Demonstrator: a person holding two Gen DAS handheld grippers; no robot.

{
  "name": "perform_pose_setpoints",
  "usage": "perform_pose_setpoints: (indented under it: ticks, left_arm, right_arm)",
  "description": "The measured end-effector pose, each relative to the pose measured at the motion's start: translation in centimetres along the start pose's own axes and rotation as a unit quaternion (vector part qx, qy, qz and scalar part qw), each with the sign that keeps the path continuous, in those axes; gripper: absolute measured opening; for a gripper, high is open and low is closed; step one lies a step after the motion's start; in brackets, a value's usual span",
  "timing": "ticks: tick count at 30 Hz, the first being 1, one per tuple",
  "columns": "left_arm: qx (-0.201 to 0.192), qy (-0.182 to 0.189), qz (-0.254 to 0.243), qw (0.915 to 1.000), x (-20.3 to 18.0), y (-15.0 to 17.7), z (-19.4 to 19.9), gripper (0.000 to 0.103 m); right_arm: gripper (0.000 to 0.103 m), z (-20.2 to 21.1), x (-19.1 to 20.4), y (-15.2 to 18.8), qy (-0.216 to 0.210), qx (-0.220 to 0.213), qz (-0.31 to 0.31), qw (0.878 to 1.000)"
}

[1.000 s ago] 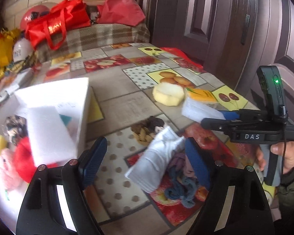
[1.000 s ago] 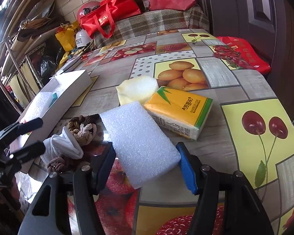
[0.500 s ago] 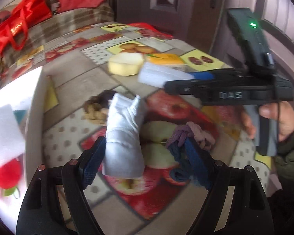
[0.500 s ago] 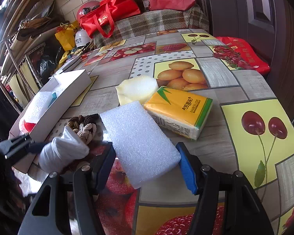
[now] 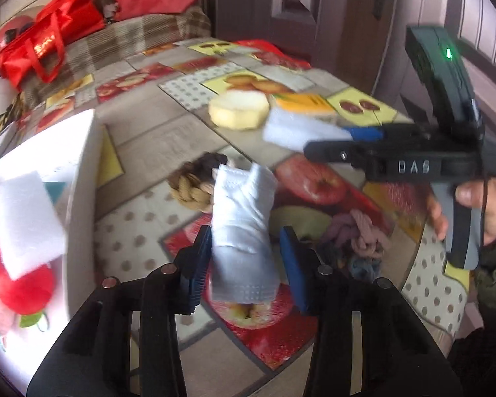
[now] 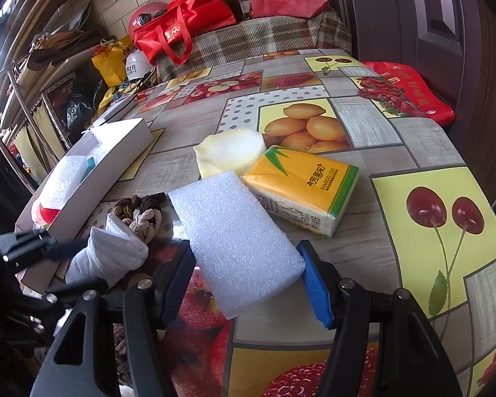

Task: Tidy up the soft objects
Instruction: 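Carry the sock in the left gripper and foam block in the right over the white tray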

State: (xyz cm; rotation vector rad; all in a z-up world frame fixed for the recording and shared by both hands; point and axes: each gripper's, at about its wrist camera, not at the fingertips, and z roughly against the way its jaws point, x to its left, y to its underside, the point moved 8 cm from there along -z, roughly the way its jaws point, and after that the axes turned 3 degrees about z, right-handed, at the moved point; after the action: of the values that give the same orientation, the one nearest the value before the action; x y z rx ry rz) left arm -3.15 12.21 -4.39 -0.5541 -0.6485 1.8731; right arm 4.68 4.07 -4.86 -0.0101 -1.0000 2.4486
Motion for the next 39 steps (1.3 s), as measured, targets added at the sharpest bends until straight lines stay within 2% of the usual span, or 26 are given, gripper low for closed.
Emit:
perform_pose_setpoints:
  ticks: [6, 11, 13, 16, 20, 24, 28, 31, 39]
  left_arm:
    - [-0.011, 0.004, -0.004, 0.9999, -0.4, 0.3, -0.2, 0.034]
    - [-0.065, 0.004, -0.018, 0.9977, -1.1, -0.3, 1.7, 0.034]
    - [-0.103, 0.012, -0.019, 0.9944, -1.3, -0.5, 3.3, 0.034]
    - [-0.164, 0.02, -0.011, 0.9862, -0.9, -0.7, 5.9, 0.034]
    - [-0.217, -0.015, -0.02, 0.9757, 0.3, -0.4, 8.6, 0.034]
    - [-0.247, -0.046, -0.009, 0.968, 2.4, 0.3, 10.8, 0.034]
    - [-0.258, -0.068, 0.018, 0.9637, 5.2, 1.1, 12.1, 0.035]
    - [-0.264, -0.075, 0.042, 0.9607, 6.8, 1.7, 12.8, 0.035]
    - [-0.274, -0.088, 0.07, 0.9551, 9.6, 2.6, 14.0, 0.035]
  right_arm:
    - [0.063, 0.3, 0.5, -0.1, 0.011, -0.01, 0.013, 1.0]
    - [0.062, 2.4, 2.1, -0.6, 0.035, -0.065, 0.059, 0.996]
    - [0.062, 3.5, 2.5, -0.8, 0.053, -0.094, 0.074, 0.991]
    - [0.062, 5.2, 2.2, -1.3, 0.072, -0.138, 0.065, 0.986]
    - [0.062, 8.3, 2.2, -1.8, 0.092, -0.221, 0.047, 0.97]
    - [0.062, 10.0, 3.0, -1.8, 0.108, -0.267, 0.037, 0.957]
    - [0.062, 10.0, 4.4, -2.1, 0.095, -0.279, 0.022, 0.955]
    - [0.062, 9.6, 6.0, -2.3, 0.098, -0.283, 0.035, 0.953]
    - [0.062, 9.1, 9.0, -2.2, 0.096, -0.284, 0.06, 0.952]
